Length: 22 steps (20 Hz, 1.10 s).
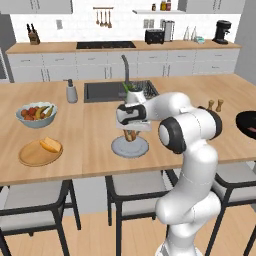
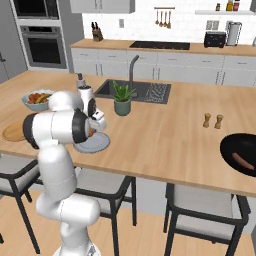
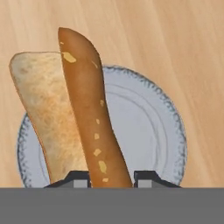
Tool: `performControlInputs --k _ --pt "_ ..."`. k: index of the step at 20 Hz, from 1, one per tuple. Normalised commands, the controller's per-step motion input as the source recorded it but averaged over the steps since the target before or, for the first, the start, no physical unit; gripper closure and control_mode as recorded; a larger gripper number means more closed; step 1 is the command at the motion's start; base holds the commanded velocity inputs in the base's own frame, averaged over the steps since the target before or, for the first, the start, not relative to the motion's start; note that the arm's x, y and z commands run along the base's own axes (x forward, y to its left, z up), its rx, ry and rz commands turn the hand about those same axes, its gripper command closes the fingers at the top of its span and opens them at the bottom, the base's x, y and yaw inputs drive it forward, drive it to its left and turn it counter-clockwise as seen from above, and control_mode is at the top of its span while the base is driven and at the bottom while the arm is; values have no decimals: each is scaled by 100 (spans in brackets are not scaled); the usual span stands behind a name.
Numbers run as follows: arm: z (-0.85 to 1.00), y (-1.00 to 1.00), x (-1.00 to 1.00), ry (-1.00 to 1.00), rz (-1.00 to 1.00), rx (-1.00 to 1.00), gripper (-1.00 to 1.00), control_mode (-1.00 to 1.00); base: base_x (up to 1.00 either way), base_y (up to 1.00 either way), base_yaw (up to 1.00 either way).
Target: Place one bun and one sausage from the bowl on each plate.
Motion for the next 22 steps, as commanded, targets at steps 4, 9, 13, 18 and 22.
performControlInputs --k 4,9,13,18,22 --pt "-1 0 0 0 0 0 -100 -100 0 0 0" --pt "12 -4 -24 -6 0 2 -100 -100 0 0 0" --pt "40 -3 -100 -24 0 1 -100 -100 0 0 0" --pt "15 -17 -60 -23 0 0 -100 100 -40 -36 0" --pt "0 0 0 0 0 0 -100 100 -99 -100 -2"
